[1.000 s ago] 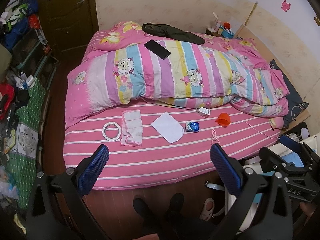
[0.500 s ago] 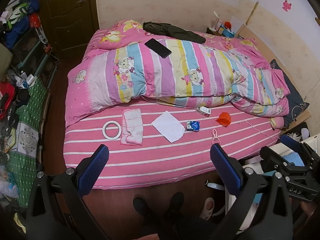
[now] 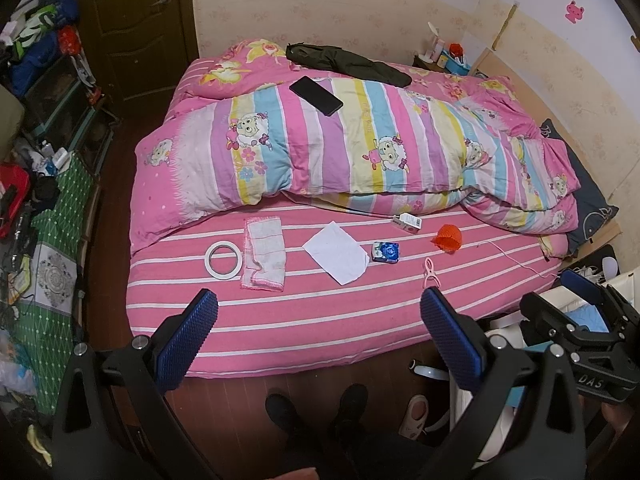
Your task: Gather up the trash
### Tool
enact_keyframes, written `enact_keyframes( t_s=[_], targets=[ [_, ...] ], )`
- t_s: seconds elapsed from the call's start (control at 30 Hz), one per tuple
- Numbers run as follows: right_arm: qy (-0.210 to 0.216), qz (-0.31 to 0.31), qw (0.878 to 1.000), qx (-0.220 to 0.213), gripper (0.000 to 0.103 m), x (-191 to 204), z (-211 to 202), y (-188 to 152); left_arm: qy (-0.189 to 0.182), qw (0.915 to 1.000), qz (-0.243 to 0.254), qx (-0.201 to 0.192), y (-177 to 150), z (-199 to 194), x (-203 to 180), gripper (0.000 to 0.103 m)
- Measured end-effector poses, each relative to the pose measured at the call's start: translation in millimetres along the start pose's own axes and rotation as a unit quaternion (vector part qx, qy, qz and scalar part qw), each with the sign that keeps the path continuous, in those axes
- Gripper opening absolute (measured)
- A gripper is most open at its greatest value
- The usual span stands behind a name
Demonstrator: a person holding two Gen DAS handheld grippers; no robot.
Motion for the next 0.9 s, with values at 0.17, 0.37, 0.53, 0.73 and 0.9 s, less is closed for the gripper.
enact_keyframes(
  t_s=[0.17, 0.37, 0.53, 0.73, 0.9],
  targets=[
    [0.0, 0.001, 1.0, 0.0, 0.098, 0, 0, 1, 0.0, 1.0, 0.0, -0.001, 1, 0, 0, 0.098],
    [0.001, 0.0, 1.0, 0.0, 0.098, 0, 0, 2, -0.004, 1.0, -0.001, -0.001, 2, 0, -1, 0.098],
    [0.003, 0.0, 1.0, -0.001, 0.098, 0, 2, 5, -0.002, 1.0, -0.001, 0.0, 3, 0, -2, 0.098],
    [0.011, 0.0, 1.0, 0.001, 0.098, -6, 5, 10, -0.003, 1.0, 0.0, 0.002, 10, -1, -7, 0.098],
    [0.021, -0.012, 1.0, -0.003, 0.098, -16, 2, 11, -0.004, 1.0, -0.006, -0.001, 11, -2, -15, 0.098]
  ],
)
Point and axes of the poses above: each gripper's, at about its wrist camera, not at the fingertips, and z roughly the way its jaws point, x to its left, y to its top, the point moved 1 cm from there along z, roughly the way its jaws point, and after that the axes turned 8 degrees about x, right-handed, at the moved point
